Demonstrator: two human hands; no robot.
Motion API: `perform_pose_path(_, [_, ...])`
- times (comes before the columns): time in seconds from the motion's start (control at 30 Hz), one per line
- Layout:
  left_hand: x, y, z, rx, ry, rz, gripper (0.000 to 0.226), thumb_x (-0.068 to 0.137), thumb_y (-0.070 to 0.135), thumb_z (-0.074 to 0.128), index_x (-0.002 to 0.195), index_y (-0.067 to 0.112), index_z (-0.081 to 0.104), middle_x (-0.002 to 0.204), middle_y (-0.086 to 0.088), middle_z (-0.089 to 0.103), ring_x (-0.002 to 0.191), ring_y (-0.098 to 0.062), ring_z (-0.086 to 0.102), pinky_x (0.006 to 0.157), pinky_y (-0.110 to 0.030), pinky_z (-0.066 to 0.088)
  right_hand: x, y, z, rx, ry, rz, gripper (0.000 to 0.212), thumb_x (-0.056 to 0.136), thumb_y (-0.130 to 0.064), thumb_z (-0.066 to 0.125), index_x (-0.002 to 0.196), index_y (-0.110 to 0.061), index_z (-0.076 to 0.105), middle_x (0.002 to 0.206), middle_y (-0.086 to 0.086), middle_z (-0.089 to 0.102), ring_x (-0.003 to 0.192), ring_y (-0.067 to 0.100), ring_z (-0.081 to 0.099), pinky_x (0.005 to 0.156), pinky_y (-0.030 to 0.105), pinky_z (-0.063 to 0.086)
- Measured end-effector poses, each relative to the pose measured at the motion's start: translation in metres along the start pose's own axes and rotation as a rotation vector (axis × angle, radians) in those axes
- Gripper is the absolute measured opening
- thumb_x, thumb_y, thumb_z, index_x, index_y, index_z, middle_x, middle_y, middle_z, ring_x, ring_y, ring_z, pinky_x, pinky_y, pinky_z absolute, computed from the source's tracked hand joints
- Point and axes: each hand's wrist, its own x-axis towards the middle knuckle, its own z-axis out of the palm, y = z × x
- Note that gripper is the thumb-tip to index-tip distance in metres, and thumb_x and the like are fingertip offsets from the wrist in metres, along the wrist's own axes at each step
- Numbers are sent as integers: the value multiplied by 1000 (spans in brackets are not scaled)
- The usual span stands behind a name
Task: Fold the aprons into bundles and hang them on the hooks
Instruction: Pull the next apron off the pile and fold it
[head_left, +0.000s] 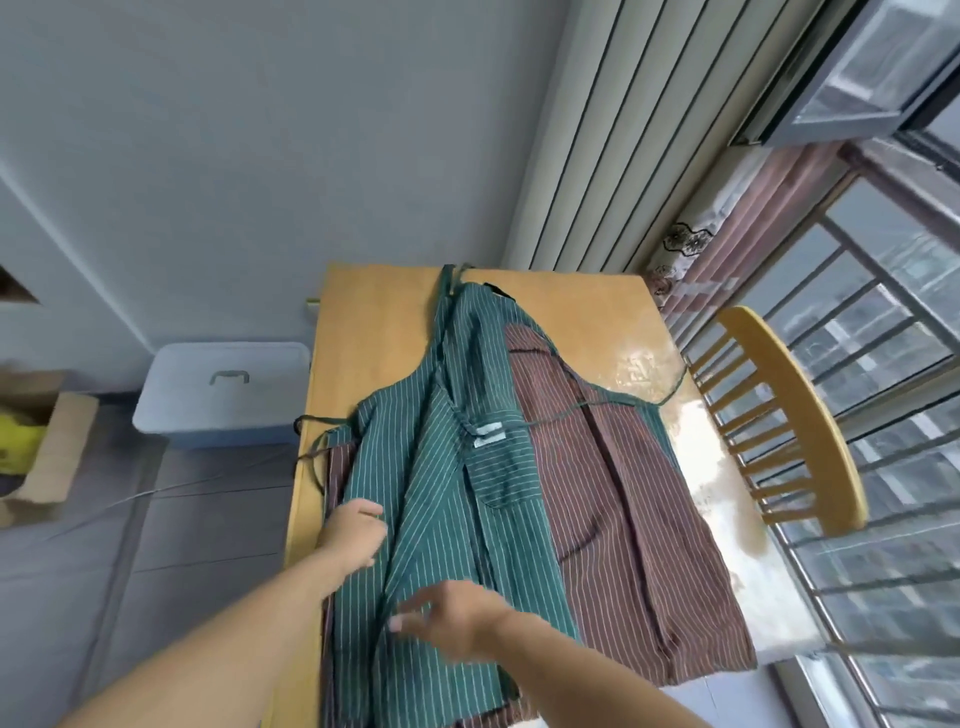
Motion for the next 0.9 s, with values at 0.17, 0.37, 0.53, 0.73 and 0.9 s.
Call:
perform_pose_path(0.17, [7, 25, 32, 105, 46, 106, 49, 93, 16, 69, 138, 26, 52, 147, -2, 50, 58, -5, 54, 53, -21, 45, 17, 53, -46, 137, 324, 128, 30, 103, -30, 53, 131, -28, 62, 101, -5, 69, 54, 6, 55, 52, 22, 49])
perform_pose_path(0.37, [42, 51, 2, 170, 507, 222, 54, 94, 5, 62, 143, 21, 47, 149, -3, 46, 133, -23, 46, 99, -34, 44, 41, 99, -97, 155, 586, 219, 36, 104, -15, 45, 136, -26, 57, 108, -3, 72, 61, 5, 63, 49, 20, 51])
perform_pose_path(0.53, [123, 72, -52, 537, 414, 153, 58, 96, 25, 63, 149, 15, 43, 157, -8, 36, 145, -30, 29, 121, -48, 25, 74, 98, -145, 3, 676, 41, 40, 103, -16, 46, 141, -28, 52, 128, -7, 66, 92, 9, 69, 77, 27, 61])
perform_pose_path(0.73, [147, 107, -66, 456, 192, 175, 18, 95, 33, 66, 79, 28, 59, 115, 1, 65, 111, -26, 55, 95, -38, 41, 132, 100, -178, -191, 568, -4, 72, 99, -11, 55, 158, -36, 22, 157, -3, 44, 102, 16, 69, 65, 24, 60])
perform_pose_path(0.9, [153, 109, -90, 218, 56, 67, 27, 92, 35, 73, 104, 19, 55, 108, -1, 60, 105, -24, 58, 78, -33, 42, 155, 94, -180, -148, 591, 61, 43, 98, -20, 62, 140, -26, 54, 143, -4, 56, 97, 18, 70, 81, 35, 62])
